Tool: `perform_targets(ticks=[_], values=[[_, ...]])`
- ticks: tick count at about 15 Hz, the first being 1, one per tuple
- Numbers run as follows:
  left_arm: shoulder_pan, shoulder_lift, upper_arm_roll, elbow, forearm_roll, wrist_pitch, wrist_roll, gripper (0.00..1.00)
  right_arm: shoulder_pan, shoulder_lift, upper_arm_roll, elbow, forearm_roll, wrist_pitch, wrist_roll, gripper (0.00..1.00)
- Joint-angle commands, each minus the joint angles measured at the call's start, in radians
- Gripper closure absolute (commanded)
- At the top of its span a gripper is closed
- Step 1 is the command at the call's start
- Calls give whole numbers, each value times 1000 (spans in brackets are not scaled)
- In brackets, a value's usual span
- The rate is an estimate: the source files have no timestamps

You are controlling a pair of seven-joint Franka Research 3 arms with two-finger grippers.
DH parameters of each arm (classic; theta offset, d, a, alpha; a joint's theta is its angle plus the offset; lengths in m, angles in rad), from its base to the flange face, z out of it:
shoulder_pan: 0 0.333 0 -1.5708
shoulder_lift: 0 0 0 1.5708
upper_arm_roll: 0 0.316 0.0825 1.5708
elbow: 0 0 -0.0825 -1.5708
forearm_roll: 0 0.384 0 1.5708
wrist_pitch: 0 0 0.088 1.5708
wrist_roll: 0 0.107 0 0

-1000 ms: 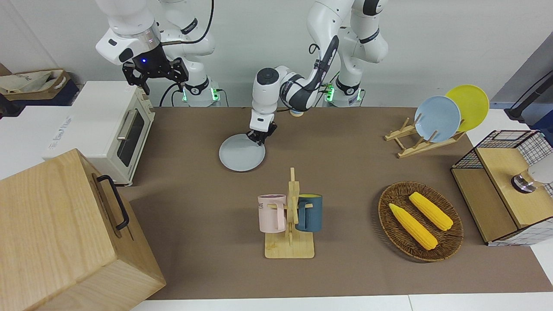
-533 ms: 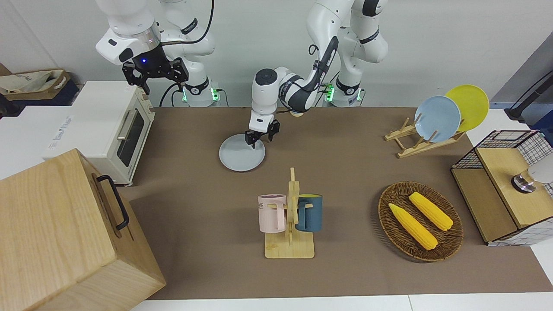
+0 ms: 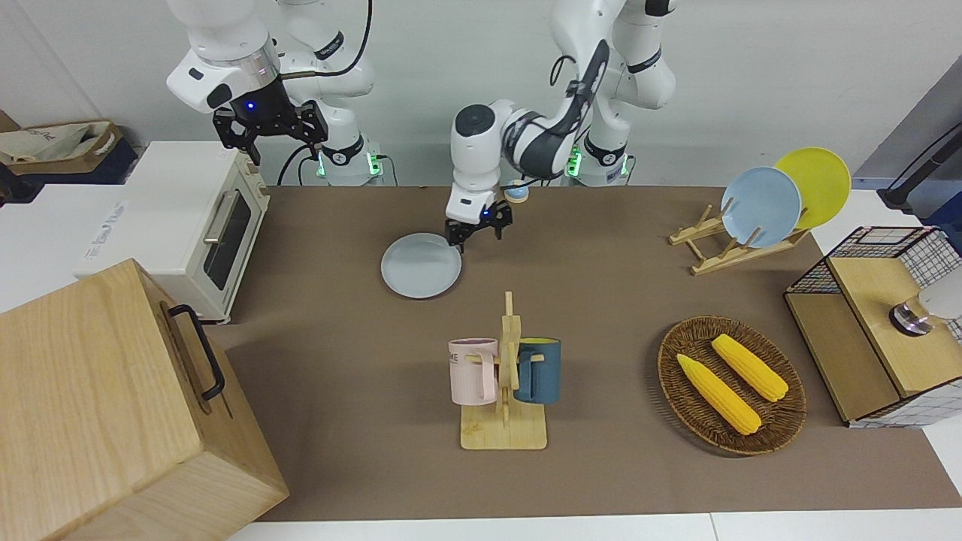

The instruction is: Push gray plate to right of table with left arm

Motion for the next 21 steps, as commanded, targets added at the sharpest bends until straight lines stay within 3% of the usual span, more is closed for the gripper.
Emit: perform_targets(ticks=[1, 6, 11, 13, 15, 18, 21], values=[[118, -124, 3, 9, -15, -176, 224, 5, -19, -2, 16, 9, 4, -16, 12, 17], [341, -199, 6, 115, -66, -406, 554, 5, -20, -2, 16, 9, 4, -16, 12, 17], [521, -234, 14, 224, -78, -545, 766, 5, -20, -2, 16, 9, 4, -16, 12, 17], [541, -233, 53, 348, -69, -656, 865, 5, -19, -2, 16, 9, 4, -16, 12, 17], [537, -233, 116, 411, -77, -688, 913, 5, -19, -2, 16, 9, 4, -16, 12, 17], [541, -233, 147, 463, -72, -739, 1066, 5, -19, -2, 16, 9, 4, -16, 12, 17], [541, -233, 166, 474, -72, -739, 1076, 5, -19, -2, 16, 9, 4, -16, 12, 17]])
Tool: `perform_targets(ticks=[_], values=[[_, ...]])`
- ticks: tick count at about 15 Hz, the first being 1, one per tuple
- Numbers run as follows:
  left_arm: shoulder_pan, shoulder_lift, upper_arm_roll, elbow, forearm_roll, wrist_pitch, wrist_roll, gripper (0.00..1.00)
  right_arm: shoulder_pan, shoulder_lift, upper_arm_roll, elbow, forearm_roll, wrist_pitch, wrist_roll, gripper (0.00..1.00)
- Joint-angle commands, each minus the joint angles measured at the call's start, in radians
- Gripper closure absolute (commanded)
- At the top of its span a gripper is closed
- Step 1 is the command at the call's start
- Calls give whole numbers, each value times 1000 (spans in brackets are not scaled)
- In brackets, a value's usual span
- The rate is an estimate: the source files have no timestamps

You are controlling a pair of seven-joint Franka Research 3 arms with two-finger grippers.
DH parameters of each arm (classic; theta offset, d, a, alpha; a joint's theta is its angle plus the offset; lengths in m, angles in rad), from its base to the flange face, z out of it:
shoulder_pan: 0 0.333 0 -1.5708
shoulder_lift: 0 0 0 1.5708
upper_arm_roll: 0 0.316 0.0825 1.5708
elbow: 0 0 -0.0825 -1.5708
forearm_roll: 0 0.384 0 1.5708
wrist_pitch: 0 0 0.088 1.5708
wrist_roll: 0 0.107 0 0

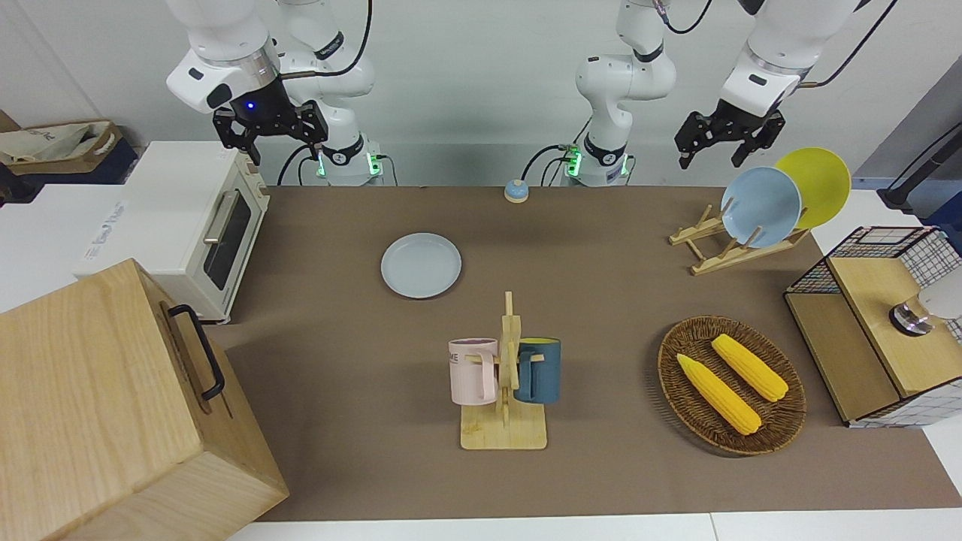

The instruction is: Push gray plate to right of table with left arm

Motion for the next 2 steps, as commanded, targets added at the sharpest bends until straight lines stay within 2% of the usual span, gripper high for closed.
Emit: perform_targets(ticks=[1, 2], values=[[6, 9, 12, 39, -7, -24, 28, 5, -19, -2, 16, 9, 4, -16, 12, 17], [6, 10, 20, 39, -6, -23, 31, 5, -19, -2, 16, 9, 4, -16, 12, 17]])
